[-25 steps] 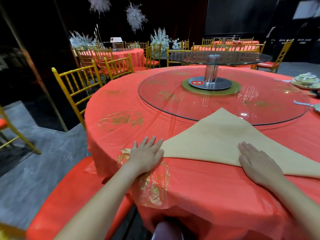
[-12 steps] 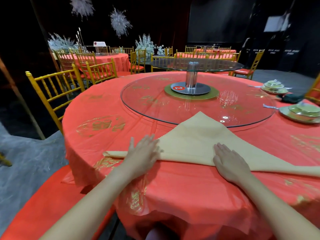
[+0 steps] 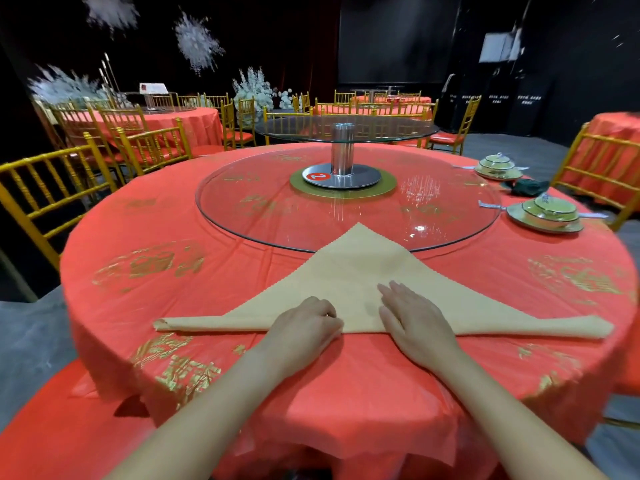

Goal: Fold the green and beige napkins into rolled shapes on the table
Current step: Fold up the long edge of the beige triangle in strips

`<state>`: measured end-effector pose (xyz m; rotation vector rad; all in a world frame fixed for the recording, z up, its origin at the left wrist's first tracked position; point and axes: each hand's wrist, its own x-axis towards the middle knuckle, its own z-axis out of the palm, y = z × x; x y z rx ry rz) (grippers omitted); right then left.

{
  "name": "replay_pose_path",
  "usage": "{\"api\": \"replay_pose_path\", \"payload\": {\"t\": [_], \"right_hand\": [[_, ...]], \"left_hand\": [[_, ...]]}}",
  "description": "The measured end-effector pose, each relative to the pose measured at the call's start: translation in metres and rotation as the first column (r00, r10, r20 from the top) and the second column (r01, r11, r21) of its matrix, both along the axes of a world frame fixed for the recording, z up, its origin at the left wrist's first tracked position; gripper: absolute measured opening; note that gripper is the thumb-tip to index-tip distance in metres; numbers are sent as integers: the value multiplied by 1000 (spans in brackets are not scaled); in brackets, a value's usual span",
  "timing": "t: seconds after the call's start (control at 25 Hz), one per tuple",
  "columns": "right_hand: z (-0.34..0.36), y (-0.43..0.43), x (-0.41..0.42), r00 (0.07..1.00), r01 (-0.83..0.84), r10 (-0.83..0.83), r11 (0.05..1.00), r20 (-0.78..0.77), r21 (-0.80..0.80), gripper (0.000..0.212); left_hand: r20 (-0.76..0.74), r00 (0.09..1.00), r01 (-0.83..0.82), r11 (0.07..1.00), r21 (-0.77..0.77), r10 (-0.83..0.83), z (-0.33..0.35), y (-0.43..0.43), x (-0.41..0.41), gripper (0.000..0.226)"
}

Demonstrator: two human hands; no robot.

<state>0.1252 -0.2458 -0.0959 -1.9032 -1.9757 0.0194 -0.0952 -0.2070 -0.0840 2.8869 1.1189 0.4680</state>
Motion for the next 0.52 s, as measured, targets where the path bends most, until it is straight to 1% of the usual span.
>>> {"api": "replay_pose_path", "payload": {"t": [0.04,0.08,0.16,0.2,0.28,0.32,0.44,0.48,0.52], "right_hand": [[1,-4,-1,999,-48,49,998,-21,45,62],[1,-8,-1,995,-101,102,990,2,100,58],[1,-13,2,981,-174,153,964,119,200,42],[3,-15,5,978,-177,147,962,151,208,37],[6,-18,17,974,-168,131,964,183,204,33],[7,-20,22,970,-178,139,965,200,193,33],[14,-24,32,968,-185,175,982,181,42,42],[15,-23,34,971,-174,174,985,166,-19,40],[18,-21,35,974,-153,159,987,160,-52,34]], "left_hand": [[-27,1000,0,1000,10,0,0,1,0,26],[-49,999,2,1000,22,-1,0,2,1,31],[-68,998,-2,999,51,5,3,3,2,47],[-66,998,-6,997,72,10,4,2,2,52],[-69,998,-2,997,78,7,5,-2,-2,51],[-70,998,14,998,61,-10,7,-4,-5,50],[-42,998,46,996,-72,-49,12,-9,-12,53],[-36,999,36,992,-121,-40,14,-8,-13,52],[-38,999,16,988,-156,-22,16,-4,-12,45]]}}
